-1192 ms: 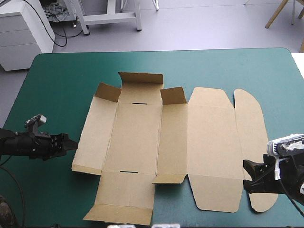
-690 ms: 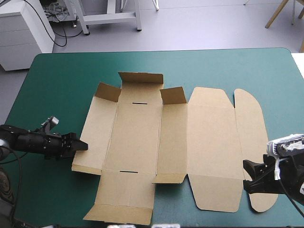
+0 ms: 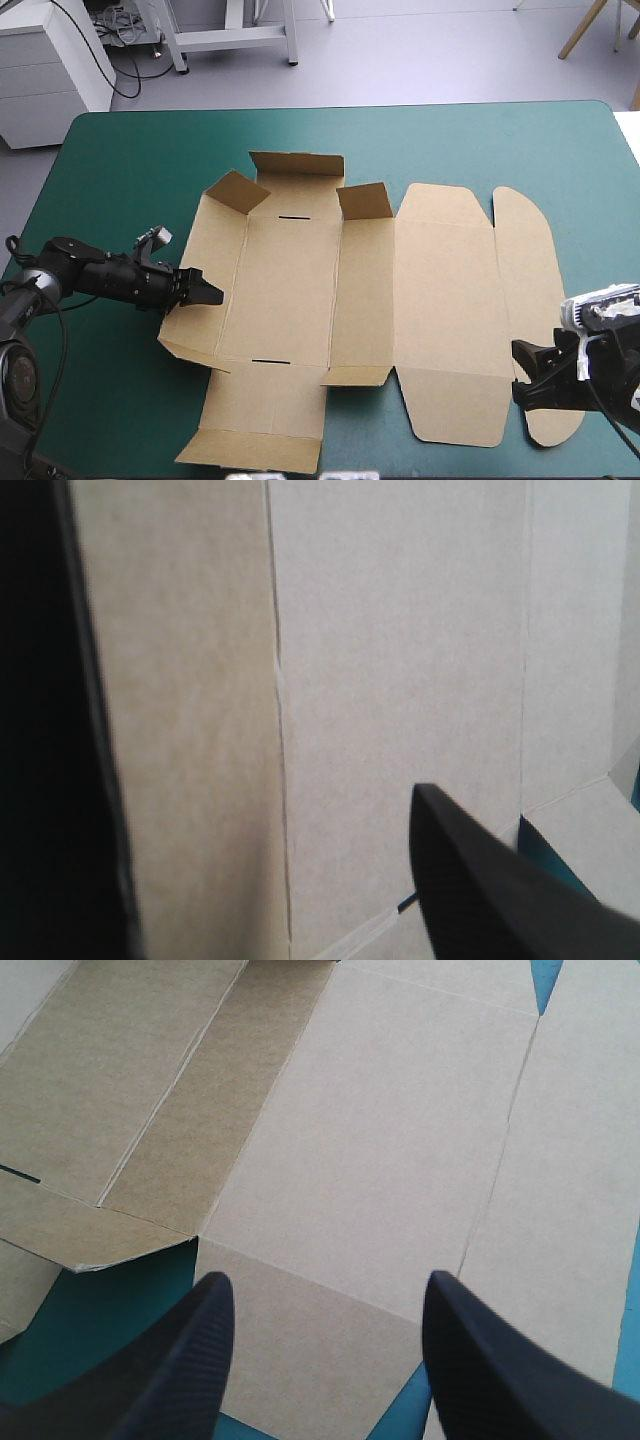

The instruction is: Fold the box

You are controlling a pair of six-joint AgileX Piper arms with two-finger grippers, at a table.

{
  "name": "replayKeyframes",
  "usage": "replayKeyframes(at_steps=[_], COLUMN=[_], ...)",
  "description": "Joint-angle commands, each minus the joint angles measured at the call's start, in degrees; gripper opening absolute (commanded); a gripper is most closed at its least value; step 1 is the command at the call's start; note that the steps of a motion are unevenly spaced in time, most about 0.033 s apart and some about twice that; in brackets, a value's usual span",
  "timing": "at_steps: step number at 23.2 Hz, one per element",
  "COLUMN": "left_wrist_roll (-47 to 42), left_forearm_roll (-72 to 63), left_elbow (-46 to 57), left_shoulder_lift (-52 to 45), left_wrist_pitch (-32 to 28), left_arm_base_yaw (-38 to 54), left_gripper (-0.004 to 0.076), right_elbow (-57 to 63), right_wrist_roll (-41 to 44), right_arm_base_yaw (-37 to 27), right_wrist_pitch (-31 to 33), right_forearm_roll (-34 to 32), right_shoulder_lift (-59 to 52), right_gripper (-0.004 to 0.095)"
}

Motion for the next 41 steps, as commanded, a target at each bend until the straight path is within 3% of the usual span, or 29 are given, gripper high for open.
replayKeyframes(at_steps=[1, 4, 10, 14, 18, 22, 27, 30, 35, 37, 41], left_wrist_roll=[-0.29, -0.17, 3.21, 5.96, 5.86, 5.85, 6.43, 15.63, 22.94, 23.65, 20.51], left_forearm_roll=[-3.95, -3.95, -3.57, 0.03, 9.29, 19.01, 37.04, 47.77, 58.01, 59.07, 61.71], left_elbow=[-1.45, -1.45, -2.93, -7.35, -14.29, -23.4, -40.15, -48.28, -51.71, -51.71, -51.71], left_shoulder_lift=[-1.9, -1.9, -1.9, -1.9, -1.9, -1.51, 5.37, 8.67, 9.81, 9.81, 9.46], left_wrist_pitch=[1.02, -1.23, -4.37, 0.61, 1.43, -5.05, -5.83, -8.86, -25.32, -27.29, -25.35], left_arm_base_yaw=[-0.37, -1.47, -6.17, -7.49, -9.69, -14.7, -22.01, -27.71, -35.14, -37.27, -42.03], left_gripper=[0.0227, -0.0014, -0.001, -0.001, -0.001, -0.001, -0.001, -0.001, -0.001, -0.001, -0.001], right_elbow=[-1.2, -1.2, -1.2, -1.2, -1.2, -1.2, -1.2, -1.11, -1.11, -1.11, -1.11], right_wrist_roll=[-0.6, -0.6, -0.37, -0.37, -0.16, -0.16, -0.16, 1.93, 3.99, 3.99, 5.61], right_arm_base_yaw=[-0.39, -0.39, -0.39, -0.39, -0.39, -0.39, -0.39, -0.39, -0.39, -0.39, -0.39], right_wrist_pitch=[-2.73, -2.73, -2.68, -2.68, -2.68, -3.13, -4.32, -5.25, -5.68, -5.68, -6.41], right_forearm_roll=[0.43, 0.43, 0.56, 0.56, 0.79, 1.67, 2.11, 2.11, 5.62, 6.44, 5.62], right_shoulder_lift=[0.57, 0.57, 0.57, 0.57, 0.57, 0.57, 0.57, 0.68, 2.41, 3.38, 5.84], right_gripper=[0.0526, 0.0526, 0.0526, 0.0526, 0.0526, 0.0526, 0.0526, 0.0525, 0.0509, 0.0509, 0.0509])
